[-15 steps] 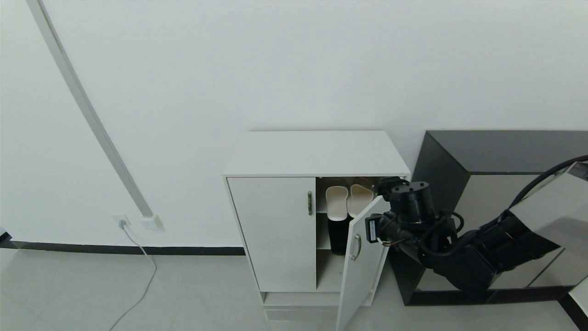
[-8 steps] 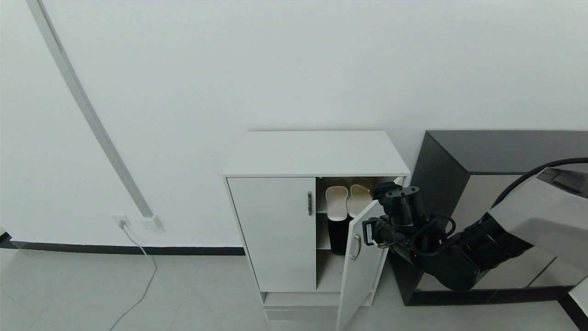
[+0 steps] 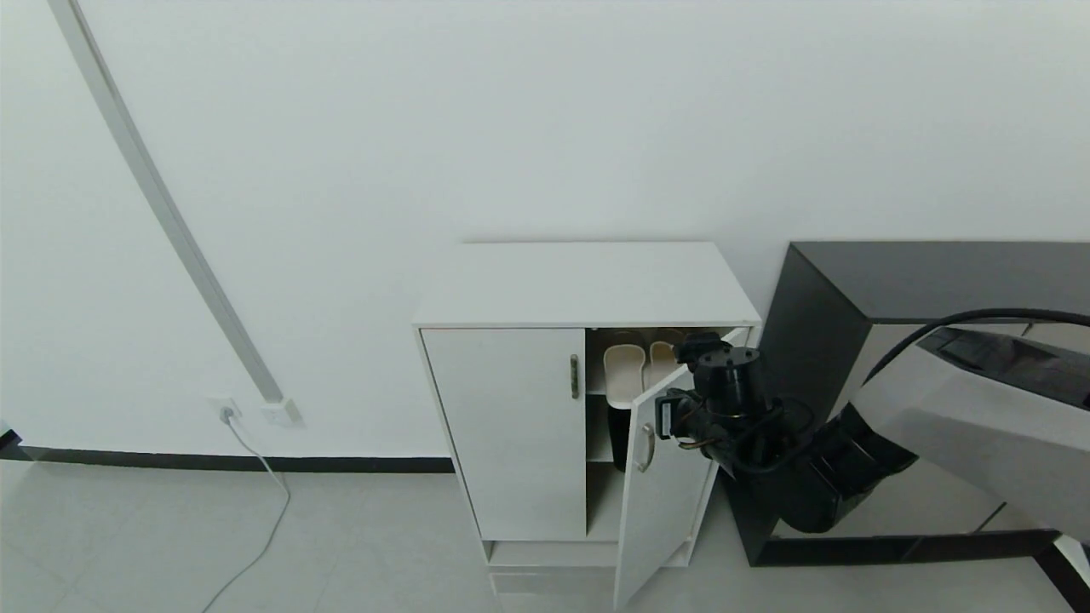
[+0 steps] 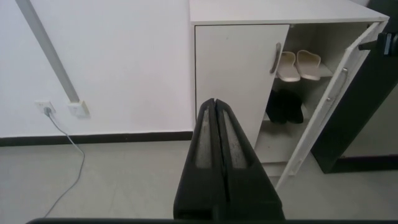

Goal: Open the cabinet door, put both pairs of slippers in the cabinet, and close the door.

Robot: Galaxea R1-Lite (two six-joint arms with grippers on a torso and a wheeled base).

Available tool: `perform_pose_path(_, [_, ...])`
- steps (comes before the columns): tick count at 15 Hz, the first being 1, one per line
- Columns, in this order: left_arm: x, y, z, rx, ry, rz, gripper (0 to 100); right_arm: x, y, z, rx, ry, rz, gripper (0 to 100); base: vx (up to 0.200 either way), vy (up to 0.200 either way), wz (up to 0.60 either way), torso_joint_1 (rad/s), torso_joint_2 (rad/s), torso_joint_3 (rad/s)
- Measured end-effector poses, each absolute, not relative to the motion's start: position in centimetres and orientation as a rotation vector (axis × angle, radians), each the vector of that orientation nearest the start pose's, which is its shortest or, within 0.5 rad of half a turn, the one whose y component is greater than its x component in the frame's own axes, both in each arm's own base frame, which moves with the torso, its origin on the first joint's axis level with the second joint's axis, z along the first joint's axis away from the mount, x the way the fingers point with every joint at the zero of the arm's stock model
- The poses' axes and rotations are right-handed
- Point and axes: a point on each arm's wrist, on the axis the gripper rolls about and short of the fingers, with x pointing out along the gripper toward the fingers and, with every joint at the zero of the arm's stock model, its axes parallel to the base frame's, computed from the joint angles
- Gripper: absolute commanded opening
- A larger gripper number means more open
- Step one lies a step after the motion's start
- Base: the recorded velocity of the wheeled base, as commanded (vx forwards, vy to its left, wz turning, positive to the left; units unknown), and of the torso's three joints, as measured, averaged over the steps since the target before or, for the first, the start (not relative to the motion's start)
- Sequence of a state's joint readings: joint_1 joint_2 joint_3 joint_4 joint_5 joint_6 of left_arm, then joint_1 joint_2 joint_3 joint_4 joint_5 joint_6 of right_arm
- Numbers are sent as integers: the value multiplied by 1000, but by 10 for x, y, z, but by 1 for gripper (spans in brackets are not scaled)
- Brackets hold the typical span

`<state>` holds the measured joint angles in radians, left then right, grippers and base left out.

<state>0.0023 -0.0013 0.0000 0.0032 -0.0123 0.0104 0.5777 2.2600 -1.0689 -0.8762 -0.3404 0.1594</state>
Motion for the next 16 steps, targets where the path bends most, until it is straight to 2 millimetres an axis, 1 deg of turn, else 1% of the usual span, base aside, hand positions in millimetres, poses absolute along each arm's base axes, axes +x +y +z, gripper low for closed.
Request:
perform_pose_path(3, [-23,0,75,10,2,-10,0,363,227,61,45,253,222,0,0,0,0,0,0,0])
perform_pose_path(5, [-23,0,75,10,2,-9,0,360,226,59,52,249,251,0,0,0,0,0,0,0])
perform_pose_path(8, [-23,0,75,9,2,-10,0,348,217,54,70,267,404,0,0,0,0,0,0,0])
perform_pose_path(11, [-23,0,75,10,1,-10,0,332,200,46,81,258,556,0,0,0,0,0,0,0])
perform_pose_path(13, [-23,0,75,10,2,-11,0,325,192,40,49,276,580,0,200,0,0,2,7,2])
perform_pose_path(16, [-23,0,75,11,1,-10,0,323,190,37,45,289,578,0,200,0,0,-6,-1,4])
